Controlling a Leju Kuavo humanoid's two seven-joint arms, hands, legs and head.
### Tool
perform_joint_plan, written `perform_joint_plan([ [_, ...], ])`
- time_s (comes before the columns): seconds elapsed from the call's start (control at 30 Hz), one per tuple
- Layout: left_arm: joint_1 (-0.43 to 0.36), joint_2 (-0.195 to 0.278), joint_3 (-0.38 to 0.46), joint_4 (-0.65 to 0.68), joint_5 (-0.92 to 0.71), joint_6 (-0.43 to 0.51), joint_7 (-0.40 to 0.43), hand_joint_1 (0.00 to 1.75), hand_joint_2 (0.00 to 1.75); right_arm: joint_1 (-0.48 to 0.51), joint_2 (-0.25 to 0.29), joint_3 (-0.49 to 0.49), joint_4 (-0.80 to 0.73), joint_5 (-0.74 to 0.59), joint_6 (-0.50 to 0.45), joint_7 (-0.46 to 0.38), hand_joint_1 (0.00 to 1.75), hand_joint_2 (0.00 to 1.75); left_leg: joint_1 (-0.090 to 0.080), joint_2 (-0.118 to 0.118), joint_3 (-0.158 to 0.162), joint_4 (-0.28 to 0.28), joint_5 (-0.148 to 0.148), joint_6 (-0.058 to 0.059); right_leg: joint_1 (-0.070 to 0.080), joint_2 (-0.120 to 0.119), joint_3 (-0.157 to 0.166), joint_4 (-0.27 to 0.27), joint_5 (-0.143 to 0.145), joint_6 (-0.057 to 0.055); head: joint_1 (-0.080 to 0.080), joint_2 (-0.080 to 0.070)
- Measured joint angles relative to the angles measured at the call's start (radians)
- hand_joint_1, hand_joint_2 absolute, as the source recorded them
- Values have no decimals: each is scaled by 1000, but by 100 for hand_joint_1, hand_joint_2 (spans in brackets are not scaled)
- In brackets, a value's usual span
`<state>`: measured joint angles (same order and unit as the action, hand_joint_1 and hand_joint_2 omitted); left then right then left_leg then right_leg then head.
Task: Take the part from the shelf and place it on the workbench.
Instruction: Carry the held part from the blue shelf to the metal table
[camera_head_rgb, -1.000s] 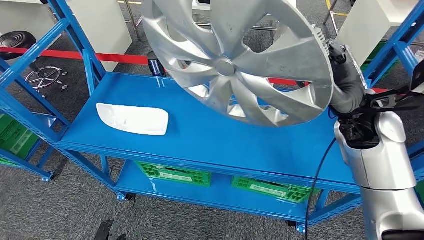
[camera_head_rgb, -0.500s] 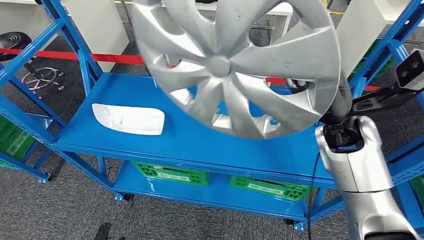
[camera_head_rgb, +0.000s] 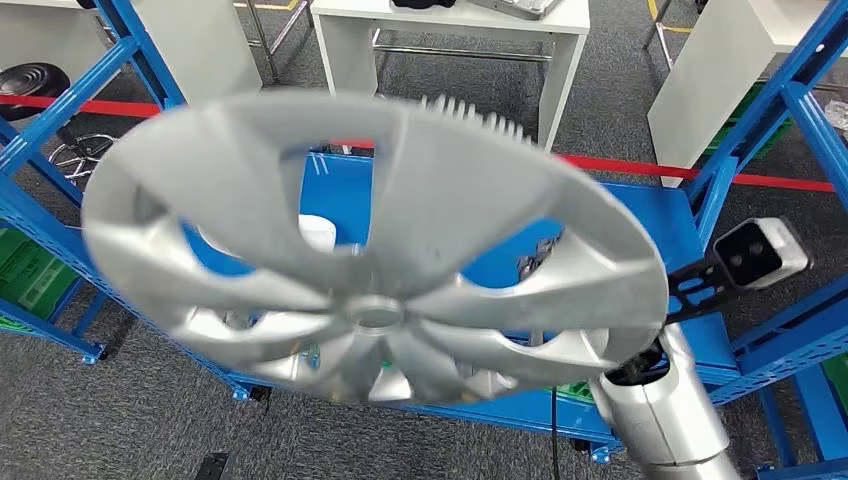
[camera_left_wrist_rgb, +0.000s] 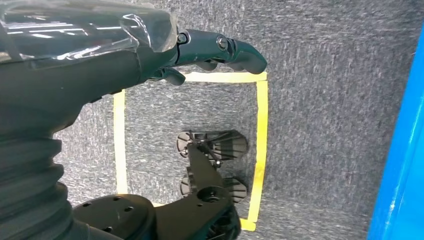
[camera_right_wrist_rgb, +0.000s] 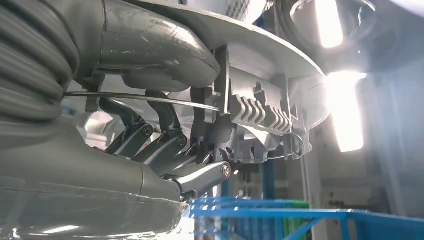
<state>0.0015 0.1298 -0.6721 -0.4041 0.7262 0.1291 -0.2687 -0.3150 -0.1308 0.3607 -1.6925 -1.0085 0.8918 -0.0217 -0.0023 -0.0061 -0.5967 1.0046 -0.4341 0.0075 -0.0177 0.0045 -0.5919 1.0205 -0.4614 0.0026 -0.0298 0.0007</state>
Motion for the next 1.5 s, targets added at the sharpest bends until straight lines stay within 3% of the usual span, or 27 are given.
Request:
perform_joint_plan([
  [0.1, 6, -3, -3, 0, 1, 24, 10, 0, 175, 43, 16, 16, -27, 4, 22, -5, 175, 175, 7, 0, -8, 18, -14, -14, -3, 1, 1, -2, 4, -16, -1, 0],
  [0.17, 7, -4, -5, 0, 0, 32, 19, 0, 175, 65, 25, 25, -40, 4, 35, -7, 175, 175, 12, 1, -47, 106, -67, -25, -6, 1, 2, -3, 5, -22, -4, 0],
  [0.23, 10, -5, -10, 0, 0, 34, 27, 0, 175, 88, 30, 35, -49, 5, 46, -7, 175, 175, 15, 1, -106, 238, -126, -33, -5, 0, 2, -3, 6, -25, -6, 0],
  [0.27, 12, -5, -13, 0, 1, 34, 30, 0, 175, 98, 32, 39, -52, 6, 51, -6, 175, 175, 16, 1, -124, 277, -136, -35, -5, 1, 2, -3, 6, -25, -6, 0],
  [0.3, 14, -6, -16, 0, 1, 34, 32, 0, 175, 108, 32, 44, -54, 7, 55, -5, 175, 175, 16, 2, -125, 282, -129, -34, -5, 1, 2, -3, 6, -25, -6, 0],
  [0.33, 15, -6, -18, -1, 1, 34, 34, 0, 175, 115, 32, 49, -56, 9, 58, -4, 175, 175, 16, 1, -106, 245, -105, -32, -5, 2, 3, -3, 6, -25, -6, 0],
  [0.4, 15, -5, -21, -2, 2, 34, 37, 0, 175, 125, 32, 59, -63, 12, 63, -2, 175, 175, 14, 1, -31, 104, -48, -24, -3, 4, 4, -3, 6, -24, -6, 0],
  [0.47, 14, -5, -24, -3, 4, 33, 41, 0, 175, 132, 32, 69, -69, 14, 66, 0, 175, 175, 8, 0, 16, 13, -25, -14, 0, 4, 3, -3, 7, -18, -6, 0],
  [0.6, 16, -4, -29, -3, 10, 28, 46, 0, 175, 161, 27, 86, -76, 16, 76, 2, 175, 175, 5, 2, 27, -11, -16, 9, -2, 3, -5, 4, 2, 0, -5, 0],
  [0.67, 16, -5, -30, -4, 13, 24, 48, 0, 175, 174, 21, 92, -80, 18, 80, 2, 175, 175, 7, 3, 32, -22, -5, 22, -1, 2, -39, 79, -38, -4, -2, 0],
  [0.73, 15, -5, -33, -4, 15, 21, 49, 0, 175, 187, 16, 95, -81, 20, 83, 2, 175, 175, 4, 4, 29, -23, -2, 26, 0, 2, -99, 212, -93, -10, 0, 0],
  [0.8, 15, -6, -38, -3, 15, 20, 51, 0, 175, 201, 10, 99, -81, 26, 84, 4, 175, 175, 2, 4, 27, -23, -2, 27, 0, 2, -130, 284, -115, -5, 0, 0],
  [0.83, 15, -6, -40, -3, 16, 19, 51, 0, 175, 205, 8, 101, -81, 29, 84, 6, 175, 175, 2, 4, 27, -22, -2, 27, -1, 2, -120, 267, -105, 2, 0, 0],
  [0.9, 13, -8, -43, -3, 16, 17, 52, 0, 175, 208, 4, 106, -81, 35, 85, 9, 175, 175, 3, 4, 26, -18, -3, 25, -2, 1, -55, 143, -59, 17, 0, 0],
  [0.93, 12, -8, -44, -3, 16, 15, 52, 0, 175, 209, 2, 108, -81, 36, 86, 10, 175, 175, 1, 4, 25, -13, -5, 21, -2, 0, -20, 76, -38, 19, 0, 0],
  [1.0, 8, -9, -46, -3, 16, 11, 53, 0, 175, 211, -3, 111, -84, 39, 89, 10, 175, 175, -3, 3, 19, -3, -10, 11, -1, 0, 18, 1, -15, 9, -1, 0],
  [1.13, 4, -10, -52, 1, 16, 1, 54, 0, 175, 215, -10, 116, -88, 43, 93, 3, 175, 175, 3, 4, 6, 17, -22, -9, -1, 2, 18, -4, -7, -17, -2, 0],
  [1.2, 1, -10, -55, 5, 16, -3, 54, 0, 175, 219, -11, 117, -91, 48, 94, -5, 175, 175, 7, 4, -31, 98, -73, -21, -5, 2, 18, -5, -4, -23, -4, 0],
  [1.27, -1, -10, -57, 10, 16, -5, 54, 0, 175, 225, -12, 118, -93, 52, 94, -9, 175, 175, 12, 4, -88, 229, -133, -30, -3, 2, 16, -5, -4, -25, -6, 0],
  [1.3, -1, -10, -58, 12, 16, -6, 54, 0, 175, 228, -12, 118, -94, 54, 94, -10, 175, 175, 13, 4, -107, 273, -145, -32, -3, 2, 16, -5, -4, -25, -6, 0],
  [1.33, -1, -11, -59, 13, 16, -8, 54, 0, 175, 231, -13, 119, -94, 55, 94, -10, 175, 175, 14, 4, -110, 282, -139, -31, -3, 2, 16, -5, -4, -25, -6, 0],
  [1.37, -1, -11, -60, 15, 17, -8, 54, 0, 175, 233, -14, 119, -94, 56, 94, -10, 175, 175, 14, 4, -95, 253, -117, -30, -2, 2, 17, -5, -4, -25, -6, 0],
  [1.43, -3, -11, -60, 16, 17, -10, 54, 0, 175, 234, -15, 120, -97, 57, 95, -13, 175, 175, 13, 4, -26, 120, -56, -21, -2, 4, 19, -5, -3, -24, -6, 0],
  [1.5, -7, -10, -60, 17, 17, -11, 54, 0, 175, 234, -16, 121, -102, 57, 97, -21, 175, 175, 7, 4, 23, 21, -30, -11, 1, 5, 16, -5, -1, -20, -5, 0],
])
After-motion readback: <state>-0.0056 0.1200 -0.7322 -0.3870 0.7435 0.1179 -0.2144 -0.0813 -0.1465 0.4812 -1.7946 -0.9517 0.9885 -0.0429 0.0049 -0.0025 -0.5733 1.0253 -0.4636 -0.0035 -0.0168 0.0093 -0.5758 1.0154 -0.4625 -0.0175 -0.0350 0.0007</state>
